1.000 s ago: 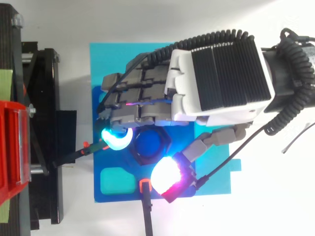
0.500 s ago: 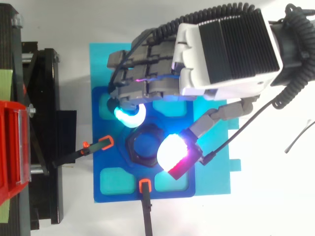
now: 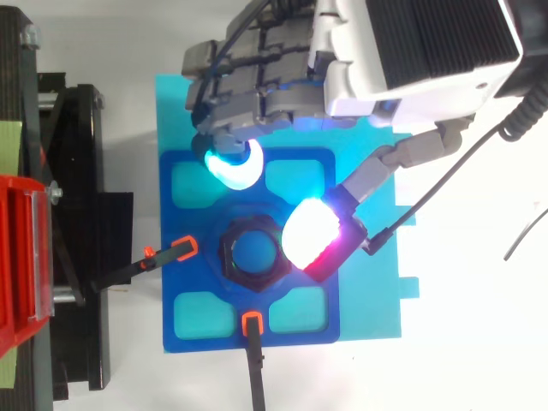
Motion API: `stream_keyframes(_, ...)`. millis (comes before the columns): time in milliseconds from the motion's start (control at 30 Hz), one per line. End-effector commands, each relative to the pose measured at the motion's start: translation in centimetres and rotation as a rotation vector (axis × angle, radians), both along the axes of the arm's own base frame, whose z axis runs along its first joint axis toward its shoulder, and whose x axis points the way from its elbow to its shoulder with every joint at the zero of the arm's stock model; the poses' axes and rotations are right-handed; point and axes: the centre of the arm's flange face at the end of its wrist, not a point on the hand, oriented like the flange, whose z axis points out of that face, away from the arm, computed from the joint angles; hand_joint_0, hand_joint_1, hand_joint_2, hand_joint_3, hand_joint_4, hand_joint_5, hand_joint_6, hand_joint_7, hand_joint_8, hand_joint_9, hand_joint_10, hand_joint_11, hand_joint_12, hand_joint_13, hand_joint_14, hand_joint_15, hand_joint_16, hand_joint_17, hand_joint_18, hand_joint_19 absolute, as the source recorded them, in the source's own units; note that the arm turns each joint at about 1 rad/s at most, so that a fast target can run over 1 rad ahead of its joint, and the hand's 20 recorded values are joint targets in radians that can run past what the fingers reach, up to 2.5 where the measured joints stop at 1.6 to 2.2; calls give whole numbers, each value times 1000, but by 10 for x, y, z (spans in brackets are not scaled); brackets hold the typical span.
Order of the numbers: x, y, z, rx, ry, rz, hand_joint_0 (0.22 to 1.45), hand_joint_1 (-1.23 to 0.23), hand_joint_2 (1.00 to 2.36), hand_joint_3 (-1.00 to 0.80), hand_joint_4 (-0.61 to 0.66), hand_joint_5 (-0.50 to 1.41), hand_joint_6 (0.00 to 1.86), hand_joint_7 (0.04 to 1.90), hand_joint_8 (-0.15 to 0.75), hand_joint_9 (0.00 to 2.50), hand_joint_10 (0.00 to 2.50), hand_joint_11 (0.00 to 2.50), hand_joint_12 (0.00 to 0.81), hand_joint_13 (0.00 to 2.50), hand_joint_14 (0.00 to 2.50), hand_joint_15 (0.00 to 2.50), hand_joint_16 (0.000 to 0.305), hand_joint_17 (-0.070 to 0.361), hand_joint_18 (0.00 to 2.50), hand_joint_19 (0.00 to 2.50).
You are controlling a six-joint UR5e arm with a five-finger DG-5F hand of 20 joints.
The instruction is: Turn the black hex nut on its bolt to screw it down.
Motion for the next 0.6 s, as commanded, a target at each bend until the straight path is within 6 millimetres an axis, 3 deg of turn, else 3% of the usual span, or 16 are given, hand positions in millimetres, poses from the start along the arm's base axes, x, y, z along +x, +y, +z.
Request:
stream_keyframes(0, 4, 5, 4, -28, -36, 7, 449, -357, 1000, -500, 323, -66, 503, 1004, 312, 516, 0, 0, 364, 458, 0, 0, 56, 127, 402, 560)
stream_keyframes(200, 10, 10, -3, -42, -54, 17, 450, -355, 1000, -500, 311, -79, 503, 926, 308, 516, 0, 0, 364, 460, 0, 0, 56, 127, 406, 562)
stream_keyframes(300, 16, 23, -14, -41, -52, 31, 452, -355, 1000, -500, 295, -80, 503, 891, 304, 520, 0, 0, 364, 459, 0, 0, 56, 127, 404, 562)
stream_keyframes(567, 22, 58, -14, -37, -53, 73, 458, -349, 1000, -500, 258, -83, 503, 835, 290, 518, 0, 0, 361, 458, 0, 0, 56, 126, 398, 573)
